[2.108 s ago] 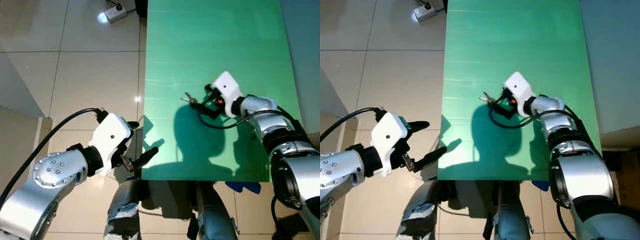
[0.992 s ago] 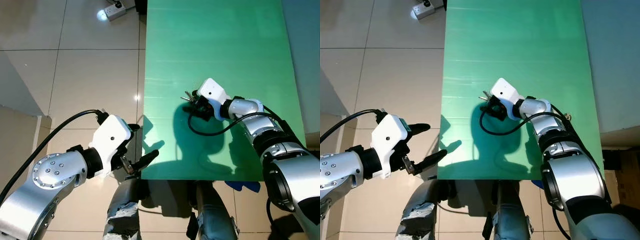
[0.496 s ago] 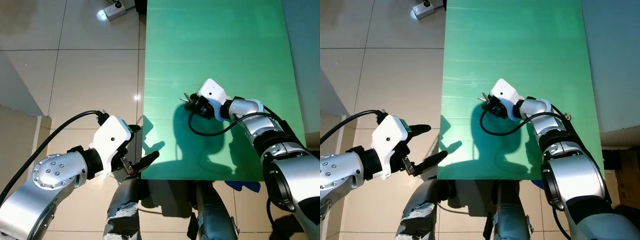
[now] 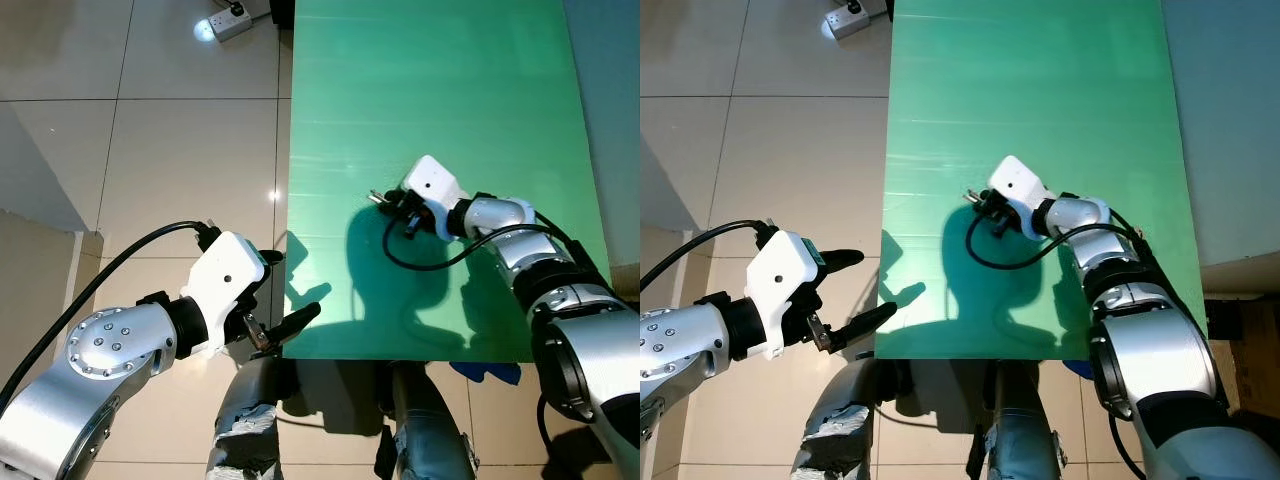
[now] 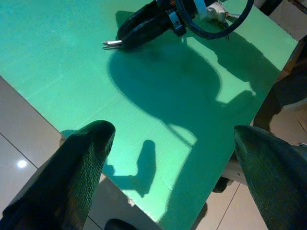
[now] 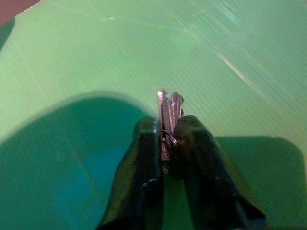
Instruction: Hang keys on a hook
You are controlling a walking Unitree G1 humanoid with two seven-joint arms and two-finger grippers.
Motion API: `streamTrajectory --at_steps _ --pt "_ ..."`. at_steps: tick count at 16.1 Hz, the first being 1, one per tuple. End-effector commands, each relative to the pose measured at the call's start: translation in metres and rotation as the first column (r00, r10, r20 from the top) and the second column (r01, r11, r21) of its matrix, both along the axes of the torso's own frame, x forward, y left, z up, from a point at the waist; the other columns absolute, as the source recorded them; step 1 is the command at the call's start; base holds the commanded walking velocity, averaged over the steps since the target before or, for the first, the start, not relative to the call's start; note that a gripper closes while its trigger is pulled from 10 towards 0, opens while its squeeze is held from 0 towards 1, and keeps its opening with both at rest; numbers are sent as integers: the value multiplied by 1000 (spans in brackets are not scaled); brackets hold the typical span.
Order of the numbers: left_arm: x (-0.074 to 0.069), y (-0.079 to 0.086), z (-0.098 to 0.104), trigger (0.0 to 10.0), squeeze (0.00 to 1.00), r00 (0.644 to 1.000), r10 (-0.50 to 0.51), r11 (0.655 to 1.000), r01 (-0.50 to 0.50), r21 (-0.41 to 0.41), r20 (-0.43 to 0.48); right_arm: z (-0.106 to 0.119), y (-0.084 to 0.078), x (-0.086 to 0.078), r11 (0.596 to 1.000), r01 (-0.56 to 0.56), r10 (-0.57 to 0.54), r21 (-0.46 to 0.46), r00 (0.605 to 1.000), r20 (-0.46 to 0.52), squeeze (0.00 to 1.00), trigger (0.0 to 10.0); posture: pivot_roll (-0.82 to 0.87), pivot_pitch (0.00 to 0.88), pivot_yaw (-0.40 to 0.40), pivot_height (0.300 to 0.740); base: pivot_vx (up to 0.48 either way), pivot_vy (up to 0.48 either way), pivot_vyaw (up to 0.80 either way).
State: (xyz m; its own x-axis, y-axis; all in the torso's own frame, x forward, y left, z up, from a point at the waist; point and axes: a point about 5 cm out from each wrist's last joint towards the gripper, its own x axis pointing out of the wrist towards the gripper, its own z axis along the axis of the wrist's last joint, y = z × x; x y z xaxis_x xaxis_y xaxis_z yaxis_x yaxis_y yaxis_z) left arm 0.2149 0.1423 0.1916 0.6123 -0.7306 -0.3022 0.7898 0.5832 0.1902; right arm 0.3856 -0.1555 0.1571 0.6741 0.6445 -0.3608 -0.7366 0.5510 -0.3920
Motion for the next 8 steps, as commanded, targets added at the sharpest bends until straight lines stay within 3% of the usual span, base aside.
streamTrajectory --at_steps 1,8 --pt "-7 -5 -2 10000 0 999 -37 999 37 -5 -19 -13 -5 -5 1000 8 -7 16 998 -57 0 0 97 505 32 740 0 0 0" --pt "-1 -3 0 10000 0 1000 -9 1000 9 12 5 -6 -5 -3 995 32 -27 95 999 -46 0 0 97 496 34 740 0 0 0"
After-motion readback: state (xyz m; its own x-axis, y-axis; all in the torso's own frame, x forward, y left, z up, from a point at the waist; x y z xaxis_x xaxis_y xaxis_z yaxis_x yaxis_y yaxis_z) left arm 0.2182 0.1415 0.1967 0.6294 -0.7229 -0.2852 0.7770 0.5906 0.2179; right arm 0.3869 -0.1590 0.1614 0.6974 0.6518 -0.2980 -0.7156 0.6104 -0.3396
